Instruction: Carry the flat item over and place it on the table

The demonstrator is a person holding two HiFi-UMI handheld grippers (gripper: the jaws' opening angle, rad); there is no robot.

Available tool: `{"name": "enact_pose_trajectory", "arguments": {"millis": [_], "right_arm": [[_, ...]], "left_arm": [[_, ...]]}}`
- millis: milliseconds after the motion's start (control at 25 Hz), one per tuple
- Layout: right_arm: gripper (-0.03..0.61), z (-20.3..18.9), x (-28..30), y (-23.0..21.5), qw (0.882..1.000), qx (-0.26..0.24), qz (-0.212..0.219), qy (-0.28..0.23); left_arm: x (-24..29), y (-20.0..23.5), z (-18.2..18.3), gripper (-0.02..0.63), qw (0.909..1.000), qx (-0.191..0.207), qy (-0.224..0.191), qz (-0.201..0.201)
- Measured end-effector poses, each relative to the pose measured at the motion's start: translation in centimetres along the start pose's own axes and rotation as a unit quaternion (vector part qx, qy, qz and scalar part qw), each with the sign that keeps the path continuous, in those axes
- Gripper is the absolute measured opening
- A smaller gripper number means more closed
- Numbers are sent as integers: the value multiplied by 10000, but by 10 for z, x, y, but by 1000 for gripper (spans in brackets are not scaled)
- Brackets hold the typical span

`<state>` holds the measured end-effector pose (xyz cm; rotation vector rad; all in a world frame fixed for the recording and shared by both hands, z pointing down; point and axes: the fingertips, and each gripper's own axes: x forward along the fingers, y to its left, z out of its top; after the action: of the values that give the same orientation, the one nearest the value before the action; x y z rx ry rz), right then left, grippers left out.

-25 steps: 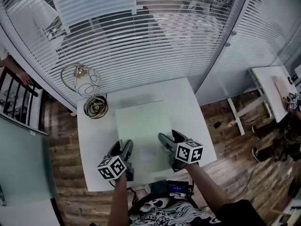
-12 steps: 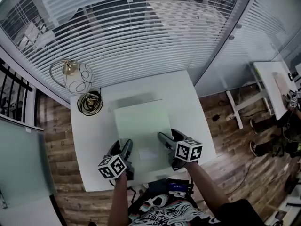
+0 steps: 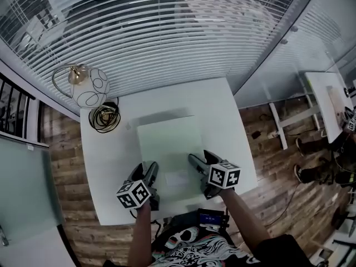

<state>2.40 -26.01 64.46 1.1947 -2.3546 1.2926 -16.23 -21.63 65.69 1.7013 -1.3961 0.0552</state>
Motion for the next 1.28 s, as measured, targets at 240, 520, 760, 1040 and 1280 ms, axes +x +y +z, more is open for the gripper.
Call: {"name": "enact_pose_trajectory", "arguments": {"millis": [240,520,760,1040,1280], "right_arm": [[299,-1,9,-9,9999,59,-52,123],[299,2,16,-20,9997,59,-82,201],[299,0,19,-26,9996,112,-61,270],[299,-1,21,-28,9995,131,-62,289],[299,0,21,-28,9995,169,-16,265]], "left_arm": [[10,4,-2,290,9999,-79,102,29],[21,4,-2,290,9999,-116,123,30],[23,4,-3,287,9996,-141,178,136],[24,6,-4,287,9996,-112,188,183],[24,6,-3,287,9996,-80,175,200]]}}
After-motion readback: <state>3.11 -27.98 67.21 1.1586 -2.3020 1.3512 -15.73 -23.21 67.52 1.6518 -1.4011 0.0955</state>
